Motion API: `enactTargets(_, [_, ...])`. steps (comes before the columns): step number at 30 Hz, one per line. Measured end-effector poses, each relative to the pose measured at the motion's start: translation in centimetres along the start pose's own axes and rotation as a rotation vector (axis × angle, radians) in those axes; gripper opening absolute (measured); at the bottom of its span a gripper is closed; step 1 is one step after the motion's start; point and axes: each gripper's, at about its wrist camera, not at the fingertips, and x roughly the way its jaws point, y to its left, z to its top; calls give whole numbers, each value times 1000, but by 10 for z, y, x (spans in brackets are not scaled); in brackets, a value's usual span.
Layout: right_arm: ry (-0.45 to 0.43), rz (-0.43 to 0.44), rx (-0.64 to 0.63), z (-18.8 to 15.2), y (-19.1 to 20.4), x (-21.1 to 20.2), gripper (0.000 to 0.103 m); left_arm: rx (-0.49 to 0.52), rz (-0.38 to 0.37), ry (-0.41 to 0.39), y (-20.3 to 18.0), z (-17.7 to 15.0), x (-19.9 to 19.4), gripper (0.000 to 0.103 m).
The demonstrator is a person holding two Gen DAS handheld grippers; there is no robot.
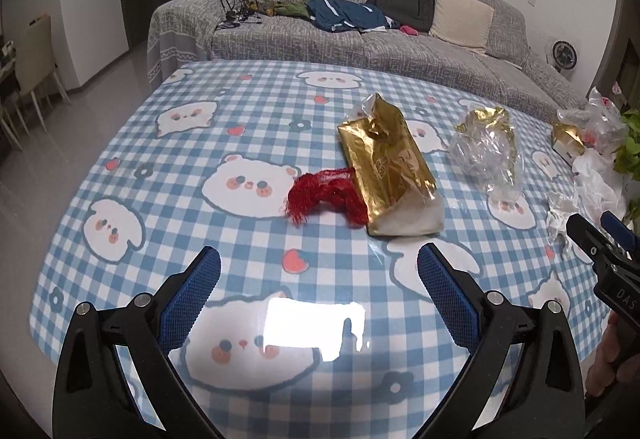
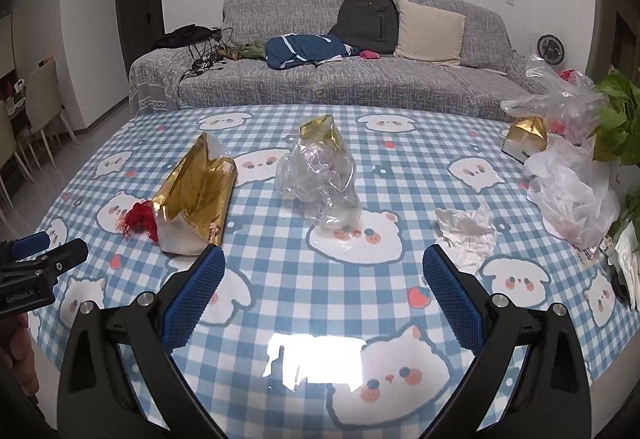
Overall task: Collect trash
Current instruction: 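Move both open tools back over the table toward the red net and bags, then grasp the red mesh net with the left tool while the right tool grasps the clear plastic bag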
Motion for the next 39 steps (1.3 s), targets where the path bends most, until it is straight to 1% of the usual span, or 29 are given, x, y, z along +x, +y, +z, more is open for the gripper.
enactTargets(6, [23,-2,10,17,5,40,95,-41,14,25,14,26,28,97])
enactTargets(13, [42,-8,11,37,8,80,95,-14,49,56,16,47,67,96])
enactTargets(18, [45,-1,31,52,6,99,95,12,43,92,13,55,95,95])
enactTargets(21, [51,13,37,61,6,114,95,9,38,115,14,54,109,91])
enactTargets(23, [52,15,37,62,6,118,94,11,37,132,14,53,119,87])
enactTargets(24, [57,14,31,66,8,126,93,11,36,139,14,52,122,85])
enactTargets(28, [61,13,25,72,8,137,89,19,30,153,12,50,130,80])
enactTargets(30, [63,15,30,74,6,144,88,21,23,165,12,48,132,73])
enactTargets(31, [67,19,33,76,5,147,86,25,16,175,11,47,133,67])
enactTargets(32, [70,20,36,76,5,151,85,25,8,186,9,47,134,62])
enactTargets(33, [76,22,41,76,5,154,84,31,15,185,7,46,133,61])
enactTargets(35, [93,24,45,75,5,161,80,49,26,189,3,46,134,52])
enactTargets(36, [103,24,46,74,5,165,78,51,31,188,1,46,135,51])
enactTargets(39, [129,31,48,71,6,174,69,55,54,180,0,45,134,39])
